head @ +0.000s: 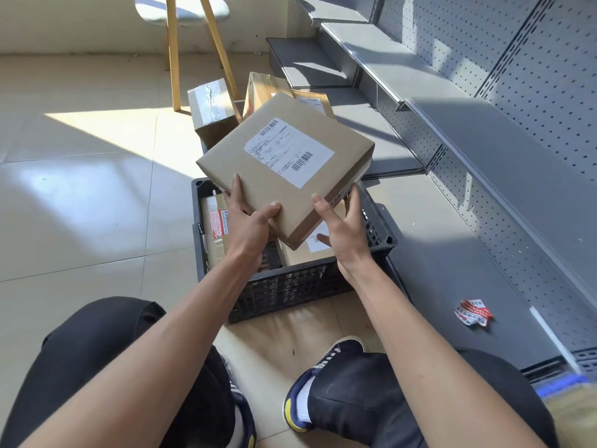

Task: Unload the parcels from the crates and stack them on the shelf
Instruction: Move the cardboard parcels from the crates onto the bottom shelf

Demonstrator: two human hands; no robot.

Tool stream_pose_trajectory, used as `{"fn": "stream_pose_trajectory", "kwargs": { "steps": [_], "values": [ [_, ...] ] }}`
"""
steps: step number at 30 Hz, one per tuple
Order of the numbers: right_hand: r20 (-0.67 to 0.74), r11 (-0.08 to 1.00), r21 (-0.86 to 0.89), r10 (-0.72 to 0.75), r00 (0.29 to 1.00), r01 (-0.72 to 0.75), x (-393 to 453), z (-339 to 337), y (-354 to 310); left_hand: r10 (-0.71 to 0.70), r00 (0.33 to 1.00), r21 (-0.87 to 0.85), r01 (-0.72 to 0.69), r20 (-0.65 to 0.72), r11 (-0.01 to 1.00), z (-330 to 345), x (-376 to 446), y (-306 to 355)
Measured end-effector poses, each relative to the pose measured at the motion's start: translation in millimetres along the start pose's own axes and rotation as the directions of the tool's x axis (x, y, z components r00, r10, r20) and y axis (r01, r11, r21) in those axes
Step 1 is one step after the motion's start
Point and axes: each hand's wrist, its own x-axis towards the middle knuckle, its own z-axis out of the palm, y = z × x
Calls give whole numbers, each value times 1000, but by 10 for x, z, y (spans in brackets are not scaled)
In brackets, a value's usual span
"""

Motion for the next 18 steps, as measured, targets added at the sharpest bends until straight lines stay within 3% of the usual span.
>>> {"fn": "stream_pose_trajectory", "kwargs": {
  "steps": [3, 8, 18],
  "values": [
    [-55, 996, -85, 2, 999, -7, 79, -29, 26, 9, 999, 49, -11, 40, 999, -31, 6, -31],
    [-149, 966, -244, -123, 981, 84, 213, -151, 48, -7, 996, 61, 2, 85, 998, -115, 53, -31],
    [-178, 915, -398, -145, 973, 63, 337, -393, 114, -5, 993, 199, -19, 120, 980, -268, 57, 27]
  ]
}}
